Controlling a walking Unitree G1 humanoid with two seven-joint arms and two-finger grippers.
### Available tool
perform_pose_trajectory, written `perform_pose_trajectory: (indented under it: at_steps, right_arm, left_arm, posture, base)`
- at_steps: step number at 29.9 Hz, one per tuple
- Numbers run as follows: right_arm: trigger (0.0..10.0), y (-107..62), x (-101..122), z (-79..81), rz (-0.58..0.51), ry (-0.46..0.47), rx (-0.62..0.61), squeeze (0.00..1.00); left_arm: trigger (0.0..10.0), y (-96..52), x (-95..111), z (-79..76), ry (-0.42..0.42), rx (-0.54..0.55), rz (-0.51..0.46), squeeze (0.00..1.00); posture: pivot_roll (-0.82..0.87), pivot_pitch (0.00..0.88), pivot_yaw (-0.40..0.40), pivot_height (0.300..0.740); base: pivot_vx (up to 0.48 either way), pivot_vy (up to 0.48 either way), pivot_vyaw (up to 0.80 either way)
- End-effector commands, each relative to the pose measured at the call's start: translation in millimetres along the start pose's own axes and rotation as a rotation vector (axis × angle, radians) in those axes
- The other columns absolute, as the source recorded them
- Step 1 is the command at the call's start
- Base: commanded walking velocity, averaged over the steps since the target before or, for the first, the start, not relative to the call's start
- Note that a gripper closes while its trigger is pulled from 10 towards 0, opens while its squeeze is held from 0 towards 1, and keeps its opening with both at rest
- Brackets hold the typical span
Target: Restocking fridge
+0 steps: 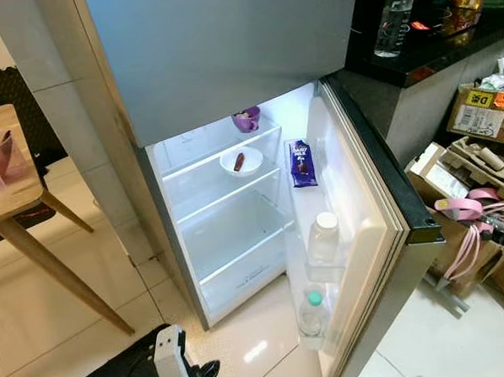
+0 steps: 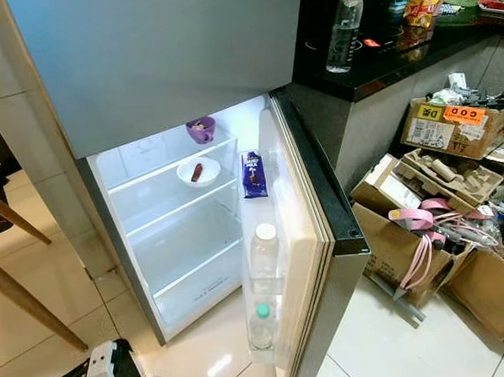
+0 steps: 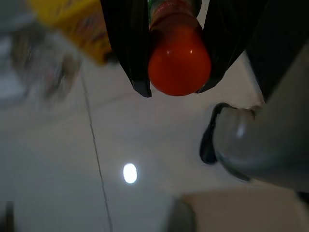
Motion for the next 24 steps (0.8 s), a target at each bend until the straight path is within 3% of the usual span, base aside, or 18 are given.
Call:
perform_pose_trajectory:
  at_steps: [1,4,6,8,13,17,24]
  right_arm:
    - [10.0,0.4,5,0.4,-0.027,-0.049,0.016,0.00]
    - [10.0,3.0,40,-13.6,-0.154,-0.208,0.019,0.00]
    - [10.0,3.1,49,-14.5,-0.189,-0.249,0.044,0.00]
    - [10.0,0.5,69,-6.0,-0.285,-0.319,0.198,0.00]
    - [10.0,-9.1,94,7.5,-0.411,-0.362,0.466,0.00]
    - [10.0,-15.2,107,12.6,-0.456,-0.431,0.584,0.00]
    - [10.0,-23.2,141,13.3,-0.591,-0.484,0.607,0.00]
  left_arm:
    - [10.0,-4.4,-3,7.9,0.012,0.036,0.019,0.00]
    - [10.0,-9.2,-18,13.9,0.006,0.086,0.060,0.00]
    - [10.0,-10.0,-21,14.8,0.006,0.097,0.067,0.00]
    - [10.0,-10.7,-25,15.2,0.006,0.108,0.077,0.00]
    - [10.0,-10.7,-29,14.8,0.007,0.117,0.085,0.00]
    - [10.0,-10.5,-30,14.4,0.009,0.120,0.091,0.00]
    - [10.0,-9.6,-31,13.0,0.015,0.119,0.097,0.00]
  posture:
    - [-0.06,0.000,-0.012,0.740]
    - [-0.06,0.000,-0.013,0.740]
    - [-0.06,0.000,-0.013,0.740]
    - [-0.06,0.000,-0.015,0.740]
    - [-0.06,0.000,-0.022,0.740]
    - [-0.06,0.000,-0.021,0.740]
    - [-0.06,0.000,-0.021,0.740]
  base:
    - [0.000,0.000,0.00]
    - [0.000,0.000,0.00]
    - [0.000,0.000,0.00]
    - [0.000,0.000,0.00]
    - [0.000,0.000,0.00]
    - [0.000,0.000,0.00]
    - [0.000,0.000,0.00]
Point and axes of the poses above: a point about 5 cm out from each wrist's last joint towards the gripper, its own y axis pointing out of the wrist towards the gripper, its own x axis along the axis of the wrist's last joint, z = x × y, the point moved 2 cm from there along y, pointing out of the wrist towards the gripper, and after that the axes turned 3 degrees about -y, right-handed, at the moved point
